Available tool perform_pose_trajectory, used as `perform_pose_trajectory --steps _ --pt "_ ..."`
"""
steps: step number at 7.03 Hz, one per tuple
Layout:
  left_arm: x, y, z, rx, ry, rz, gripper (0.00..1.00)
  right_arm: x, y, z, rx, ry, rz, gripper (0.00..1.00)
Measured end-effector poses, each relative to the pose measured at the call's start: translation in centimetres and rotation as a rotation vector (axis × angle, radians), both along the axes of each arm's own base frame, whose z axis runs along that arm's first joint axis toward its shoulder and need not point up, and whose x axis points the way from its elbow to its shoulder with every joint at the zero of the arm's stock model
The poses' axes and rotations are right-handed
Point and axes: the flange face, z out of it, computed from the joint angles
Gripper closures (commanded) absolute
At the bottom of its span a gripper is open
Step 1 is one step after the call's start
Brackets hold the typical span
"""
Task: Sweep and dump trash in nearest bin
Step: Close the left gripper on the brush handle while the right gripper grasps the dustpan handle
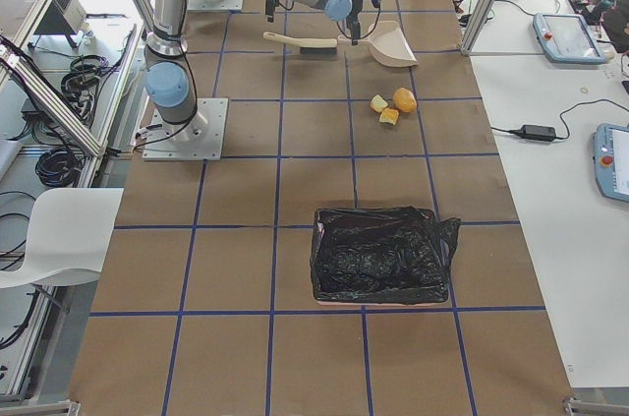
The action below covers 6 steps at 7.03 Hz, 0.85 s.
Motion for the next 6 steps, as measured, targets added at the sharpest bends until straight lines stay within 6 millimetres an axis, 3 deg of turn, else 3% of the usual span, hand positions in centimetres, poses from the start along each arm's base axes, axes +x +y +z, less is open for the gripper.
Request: perform_pose_trajectory --steps 3,5,6 --pt "-3.3 0.1 -4.1 -0.042 -0.016 0.051 0.03 -0.3 -0.2 0.0 -0.005 -0.006 -0.002 0.0" --pt "-3.8 0.2 -5.4 -0.039 -0.04 0.005 0.06 -0.3 -0.2 0.0 -0.004 -0.006 -0.001 0.0" --pt "-3.8 0.3 -5.7 -0.035 -0.044 -0.003 0.13 -0.3 -0.2 -0.1 -0.004 -0.006 -0.001 0.0"
